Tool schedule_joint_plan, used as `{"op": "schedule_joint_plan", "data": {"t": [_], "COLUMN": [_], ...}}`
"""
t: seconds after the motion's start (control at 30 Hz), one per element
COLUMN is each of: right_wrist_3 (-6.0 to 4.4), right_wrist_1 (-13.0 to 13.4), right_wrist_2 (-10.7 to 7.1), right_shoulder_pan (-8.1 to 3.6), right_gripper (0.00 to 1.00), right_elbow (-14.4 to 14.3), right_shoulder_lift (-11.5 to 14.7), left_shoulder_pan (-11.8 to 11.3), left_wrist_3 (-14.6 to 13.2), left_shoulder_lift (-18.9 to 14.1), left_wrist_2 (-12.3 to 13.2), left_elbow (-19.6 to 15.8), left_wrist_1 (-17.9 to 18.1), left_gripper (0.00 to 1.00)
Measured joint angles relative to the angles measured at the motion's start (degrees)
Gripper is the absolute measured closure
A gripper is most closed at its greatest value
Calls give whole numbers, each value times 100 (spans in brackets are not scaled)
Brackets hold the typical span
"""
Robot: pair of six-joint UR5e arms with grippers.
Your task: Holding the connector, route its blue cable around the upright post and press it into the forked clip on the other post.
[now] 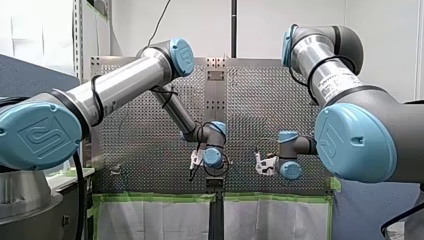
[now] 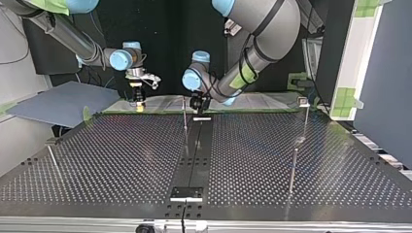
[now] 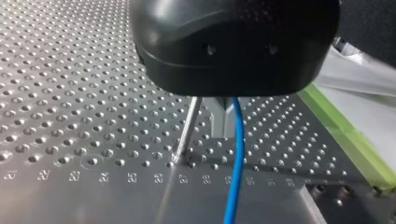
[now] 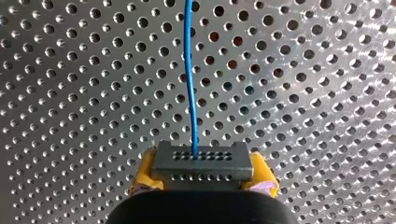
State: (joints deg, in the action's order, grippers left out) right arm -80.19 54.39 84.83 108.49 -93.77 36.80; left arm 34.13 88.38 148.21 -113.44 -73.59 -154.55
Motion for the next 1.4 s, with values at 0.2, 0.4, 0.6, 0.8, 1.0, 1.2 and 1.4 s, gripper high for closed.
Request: {"op": "schedule_joint_plan", "data": {"t": [0.2, 0.4, 0.6, 0.8, 1.0, 1.2, 1.4], "right_wrist_3": [16, 26, 28, 30, 40, 51, 54], "right_wrist_1": [-23, -53, -72, -112, -163, -181, -184], "right_wrist_2": [0, 0, 0, 0, 0, 0, 0], "right_shoulder_pan": [-3, -1, 16, 26, 28, 29, 31], "right_gripper": [93, 93, 93, 93, 93, 93, 93], "right_elbow": [8, 11, 11, 11, 11, 11, 11], "right_shoulder_lift": [-1, -2, -1, -1, -2, -2, -3], "left_shoulder_pan": [-16, -46, -52, -25, 12, 20, 43], "left_wrist_3": [-20, -29, -228, -339, -363, -364, -368], "left_shoulder_lift": [0, -1, -1, -7, -61, -137, -322], "left_wrist_2": [-5, -10, -71, -138, -66, 120, 218], "left_elbow": [4, 4, 4, 4, -61, -238, -420], "left_wrist_1": [-39, -163, -407, -600, -654, -659, -597], "left_gripper": [100, 76, 6, 0, 0, 0, 0]}}
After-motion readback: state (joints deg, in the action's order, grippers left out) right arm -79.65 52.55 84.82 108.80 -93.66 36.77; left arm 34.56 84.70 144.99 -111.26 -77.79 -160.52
